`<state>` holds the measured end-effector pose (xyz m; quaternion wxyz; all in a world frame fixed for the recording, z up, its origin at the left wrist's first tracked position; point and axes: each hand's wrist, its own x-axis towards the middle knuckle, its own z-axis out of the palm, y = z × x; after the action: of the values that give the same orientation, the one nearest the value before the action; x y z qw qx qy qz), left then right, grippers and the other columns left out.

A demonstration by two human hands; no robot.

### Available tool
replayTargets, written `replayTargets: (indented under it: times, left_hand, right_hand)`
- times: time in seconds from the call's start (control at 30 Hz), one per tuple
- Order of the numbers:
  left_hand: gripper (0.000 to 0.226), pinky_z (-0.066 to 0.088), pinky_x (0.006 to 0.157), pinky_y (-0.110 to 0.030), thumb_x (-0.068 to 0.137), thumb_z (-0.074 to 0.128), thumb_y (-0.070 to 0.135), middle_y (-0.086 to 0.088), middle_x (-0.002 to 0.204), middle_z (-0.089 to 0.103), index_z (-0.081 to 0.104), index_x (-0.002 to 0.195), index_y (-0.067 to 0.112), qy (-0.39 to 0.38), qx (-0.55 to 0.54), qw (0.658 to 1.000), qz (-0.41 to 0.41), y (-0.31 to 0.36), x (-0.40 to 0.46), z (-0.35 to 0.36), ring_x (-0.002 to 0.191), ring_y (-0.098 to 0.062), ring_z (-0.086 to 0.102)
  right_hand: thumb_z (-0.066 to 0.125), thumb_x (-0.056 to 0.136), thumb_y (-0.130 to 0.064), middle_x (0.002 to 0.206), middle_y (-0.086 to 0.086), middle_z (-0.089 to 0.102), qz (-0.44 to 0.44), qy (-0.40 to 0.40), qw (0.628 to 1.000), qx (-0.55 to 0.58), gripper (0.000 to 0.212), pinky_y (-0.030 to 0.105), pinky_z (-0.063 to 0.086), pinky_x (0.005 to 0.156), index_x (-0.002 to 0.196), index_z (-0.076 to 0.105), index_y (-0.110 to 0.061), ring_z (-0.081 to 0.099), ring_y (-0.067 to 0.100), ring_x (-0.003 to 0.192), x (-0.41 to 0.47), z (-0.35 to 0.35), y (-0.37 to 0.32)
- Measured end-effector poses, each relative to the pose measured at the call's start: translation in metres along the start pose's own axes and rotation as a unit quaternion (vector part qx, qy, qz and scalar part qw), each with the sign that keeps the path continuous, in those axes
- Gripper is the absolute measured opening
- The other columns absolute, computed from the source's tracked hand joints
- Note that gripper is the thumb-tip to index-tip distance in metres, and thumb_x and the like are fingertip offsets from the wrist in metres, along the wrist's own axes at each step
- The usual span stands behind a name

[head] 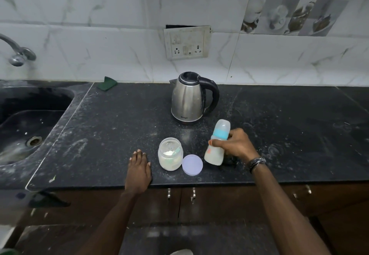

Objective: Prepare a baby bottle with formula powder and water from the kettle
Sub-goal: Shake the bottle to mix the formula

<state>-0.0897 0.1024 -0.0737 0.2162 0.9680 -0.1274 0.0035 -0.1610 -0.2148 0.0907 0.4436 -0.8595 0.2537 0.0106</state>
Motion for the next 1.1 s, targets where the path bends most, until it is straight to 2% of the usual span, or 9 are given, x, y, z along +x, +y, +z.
replayTargets:
  times: [0.1,0.2,0.27,0.4,0.53,0.63,0.8,0.93,1.1]
  left_hand:
    - [0.047,0.013,0.123,-0.043,0.103,0.039,0.019,-0.023,0.157,0.028,0.038,0.145,-0.003,0.001,-0.001,1.000,0.003,-0.001,0.001,-0.001,0.149,-0.036,0.020]
    - [0.048,0.013,0.123,-0.043,0.103,0.039,0.019,-0.023,0.157,0.027,0.038,0.145,-0.003,0.000,-0.001,1.000,0.001,0.000,0.000,0.000,0.149,-0.036,0.020]
    - [0.048,0.012,0.124,-0.043,0.103,0.039,0.018,-0.023,0.157,0.027,0.038,0.145,-0.003,-0.002,-0.005,1.000,-0.001,0.000,0.000,0.000,0.149,-0.036,0.020]
    - [0.047,0.013,0.124,-0.044,0.103,0.039,0.018,-0.023,0.157,0.027,0.038,0.145,-0.003,0.001,-0.005,1.000,0.004,0.001,0.001,-0.002,0.149,-0.036,0.020]
    - [0.047,0.013,0.123,-0.044,0.103,0.040,0.018,-0.024,0.157,0.027,0.038,0.145,-0.004,-0.001,-0.003,1.000,0.003,-0.001,0.000,0.000,0.149,-0.036,0.021]
    - [0.048,0.012,0.123,-0.043,0.103,0.038,0.019,-0.023,0.158,0.026,0.036,0.146,-0.003,-0.004,0.001,1.000,0.000,-0.001,0.002,0.000,0.149,-0.036,0.019]
    - [0.048,0.012,0.123,-0.043,0.103,0.038,0.019,-0.023,0.158,0.026,0.036,0.146,-0.003,-0.008,0.004,1.000,0.001,-0.002,0.002,0.001,0.149,-0.036,0.020]
    - [0.049,0.014,0.124,-0.044,0.103,0.039,0.019,-0.023,0.158,0.027,0.036,0.146,-0.003,-0.008,0.001,1.000,-0.003,-0.002,0.002,0.000,0.149,-0.037,0.020]
    - [0.049,0.013,0.124,-0.043,0.103,0.038,0.020,-0.022,0.158,0.026,0.036,0.146,-0.003,-0.009,0.000,1.000,-0.005,-0.001,0.002,0.000,0.149,-0.035,0.019]
  right_hand:
    - [0.092,0.047,-0.049,0.075,0.002,0.075,0.024,-0.071,0.996,-0.041,0.053,0.032,0.060,0.058,0.080,0.074,-0.011,0.072,0.014,0.065,-0.002,-0.004,0.001]
    - [0.092,0.055,-0.042,0.074,0.001,0.075,0.019,-0.031,0.999,0.033,0.044,0.025,0.055,0.050,0.079,0.072,-0.011,0.071,0.009,0.060,0.000,0.001,0.004]
    - [0.091,0.062,-0.034,0.084,0.000,0.076,-0.001,-0.026,0.998,0.063,0.034,0.028,0.060,0.058,0.084,0.072,-0.017,0.073,0.010,0.072,0.001,0.001,0.002]
    - [0.090,0.060,-0.034,0.090,0.003,0.078,0.001,-0.133,0.990,0.039,0.041,0.038,0.063,0.075,0.091,0.076,-0.012,0.075,0.017,0.085,0.000,-0.012,0.002]
    - [0.091,0.062,-0.033,0.093,-0.001,0.076,-0.037,-0.068,0.997,-0.020,0.038,0.037,0.060,0.081,0.093,0.075,-0.016,0.073,0.012,0.086,0.000,-0.013,0.001]
    - [0.088,0.068,-0.019,0.099,0.004,0.077,-0.036,-0.135,0.987,0.074,0.034,0.040,0.060,0.085,0.099,0.075,-0.014,0.074,0.014,0.090,-0.001,-0.015,0.005]
    - [0.091,0.064,-0.024,0.098,0.001,0.076,-0.047,-0.088,0.995,-0.017,0.042,0.039,0.059,0.085,0.101,0.075,-0.013,0.073,0.016,0.092,0.001,-0.014,0.005]
    - [0.088,0.069,-0.011,0.096,0.002,0.078,-0.047,-0.151,0.985,0.069,0.035,0.041,0.059,0.087,0.102,0.075,-0.011,0.074,0.017,0.093,0.002,-0.011,0.010]
    - [0.090,0.066,-0.019,0.097,-0.001,0.076,-0.060,-0.101,0.992,-0.035,0.041,0.035,0.058,0.083,0.103,0.074,-0.014,0.072,0.013,0.091,0.004,-0.006,0.008]
